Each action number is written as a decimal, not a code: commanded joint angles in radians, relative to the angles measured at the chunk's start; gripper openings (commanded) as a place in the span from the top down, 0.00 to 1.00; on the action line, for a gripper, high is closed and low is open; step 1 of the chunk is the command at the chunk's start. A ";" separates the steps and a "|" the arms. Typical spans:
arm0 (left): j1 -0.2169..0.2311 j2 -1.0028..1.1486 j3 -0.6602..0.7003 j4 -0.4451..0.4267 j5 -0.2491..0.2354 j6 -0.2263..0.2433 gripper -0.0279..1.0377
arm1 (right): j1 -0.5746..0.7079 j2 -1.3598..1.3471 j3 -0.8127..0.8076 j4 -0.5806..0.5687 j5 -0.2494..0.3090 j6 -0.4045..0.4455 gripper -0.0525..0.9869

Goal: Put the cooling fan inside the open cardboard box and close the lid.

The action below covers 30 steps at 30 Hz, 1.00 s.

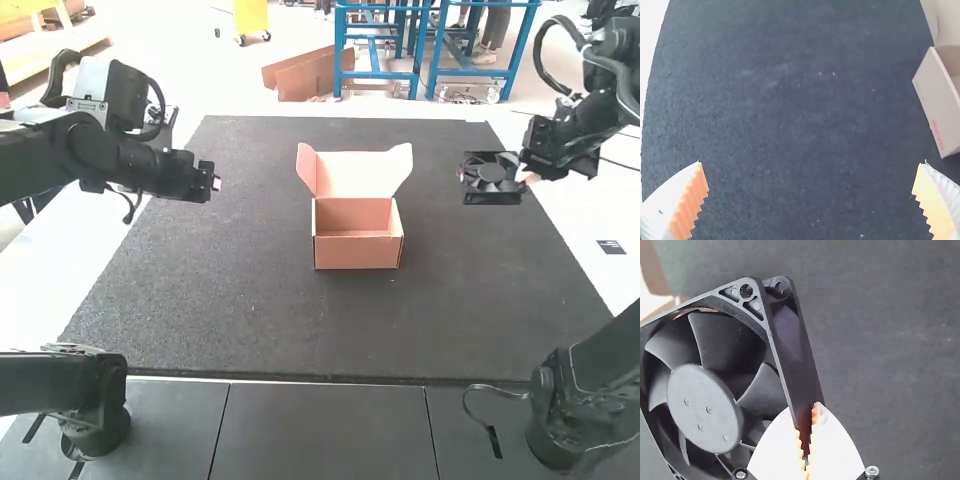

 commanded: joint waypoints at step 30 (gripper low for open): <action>-0.004 -0.046 0.025 -0.042 0.006 0.022 0.06 | 0.587 0.293 0.179 0.157 0.109 0.346 0.97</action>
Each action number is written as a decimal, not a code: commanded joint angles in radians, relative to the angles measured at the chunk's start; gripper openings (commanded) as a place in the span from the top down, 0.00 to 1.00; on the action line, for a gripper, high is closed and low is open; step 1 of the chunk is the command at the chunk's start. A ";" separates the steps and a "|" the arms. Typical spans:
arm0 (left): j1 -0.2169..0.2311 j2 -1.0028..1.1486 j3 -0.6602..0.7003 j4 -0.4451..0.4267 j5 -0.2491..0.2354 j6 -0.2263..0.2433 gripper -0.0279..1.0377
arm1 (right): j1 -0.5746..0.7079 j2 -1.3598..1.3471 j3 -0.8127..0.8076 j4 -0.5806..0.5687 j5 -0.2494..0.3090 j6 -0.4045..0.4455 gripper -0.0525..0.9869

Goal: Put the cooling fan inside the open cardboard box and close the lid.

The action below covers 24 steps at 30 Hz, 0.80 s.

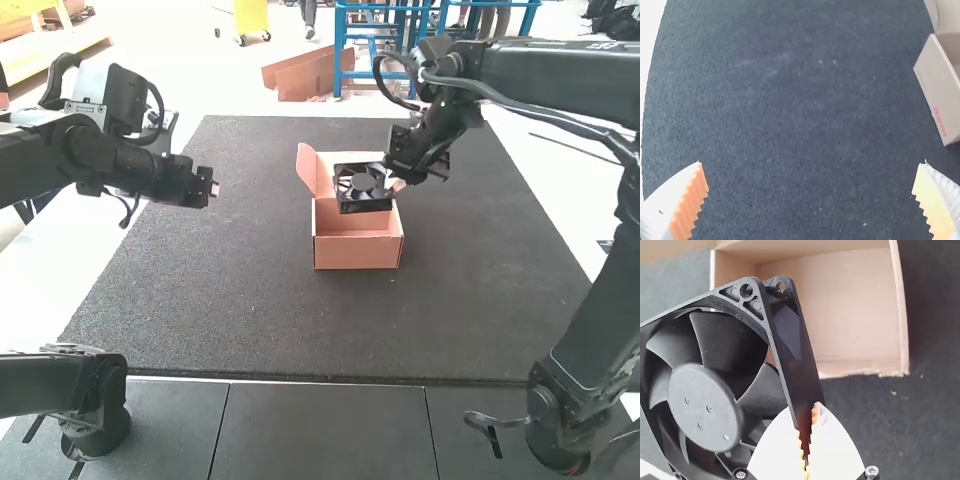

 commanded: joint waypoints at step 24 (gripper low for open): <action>-0.004 -0.034 0.095 -0.010 0.007 0.009 0.06 | 0.004 0.326 0.174 0.042 0.099 0.008 0.97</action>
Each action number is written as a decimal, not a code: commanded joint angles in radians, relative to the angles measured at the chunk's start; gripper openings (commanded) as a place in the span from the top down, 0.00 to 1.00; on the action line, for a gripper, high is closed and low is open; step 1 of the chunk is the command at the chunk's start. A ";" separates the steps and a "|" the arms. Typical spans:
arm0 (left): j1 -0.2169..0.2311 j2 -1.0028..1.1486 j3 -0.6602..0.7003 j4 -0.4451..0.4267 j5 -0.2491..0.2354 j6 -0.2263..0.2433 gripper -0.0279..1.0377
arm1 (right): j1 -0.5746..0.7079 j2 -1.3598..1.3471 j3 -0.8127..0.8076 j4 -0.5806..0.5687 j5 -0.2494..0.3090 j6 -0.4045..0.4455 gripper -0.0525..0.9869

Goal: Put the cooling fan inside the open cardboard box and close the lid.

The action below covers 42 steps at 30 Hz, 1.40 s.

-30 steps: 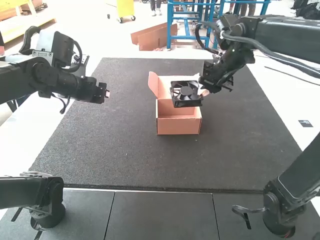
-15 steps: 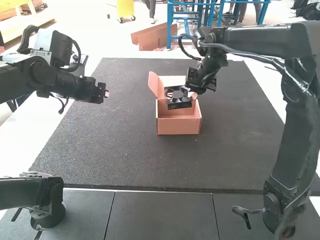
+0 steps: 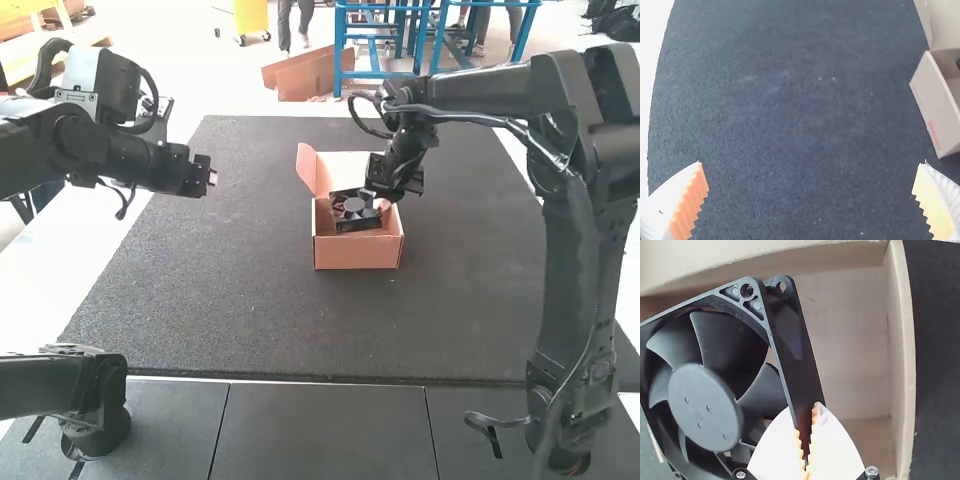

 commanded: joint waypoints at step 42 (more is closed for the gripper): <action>-0.006 0.196 0.071 0.243 0.040 0.000 0.06 | -0.233 -0.271 0.087 0.034 -0.066 -0.399 0.08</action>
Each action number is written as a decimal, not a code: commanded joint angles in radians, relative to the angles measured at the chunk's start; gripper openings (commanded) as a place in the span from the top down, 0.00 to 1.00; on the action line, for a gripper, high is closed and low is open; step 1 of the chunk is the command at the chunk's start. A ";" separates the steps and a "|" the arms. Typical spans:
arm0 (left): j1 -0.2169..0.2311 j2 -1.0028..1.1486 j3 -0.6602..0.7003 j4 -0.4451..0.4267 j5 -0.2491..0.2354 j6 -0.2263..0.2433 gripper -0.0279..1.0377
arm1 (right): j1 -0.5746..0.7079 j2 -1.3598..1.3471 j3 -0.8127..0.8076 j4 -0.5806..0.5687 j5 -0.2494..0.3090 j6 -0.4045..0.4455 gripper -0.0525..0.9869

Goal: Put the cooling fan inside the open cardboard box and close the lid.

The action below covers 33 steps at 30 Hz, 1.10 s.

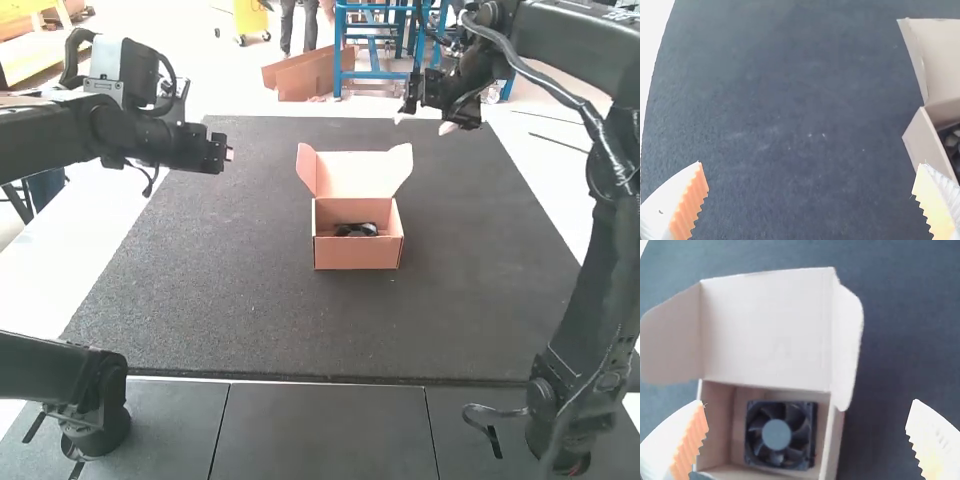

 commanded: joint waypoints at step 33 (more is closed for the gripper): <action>-0.078 0.544 0.307 0.239 -0.019 -0.106 0.06 | -0.023 -0.032 -0.251 0.393 -0.095 -0.021 0.08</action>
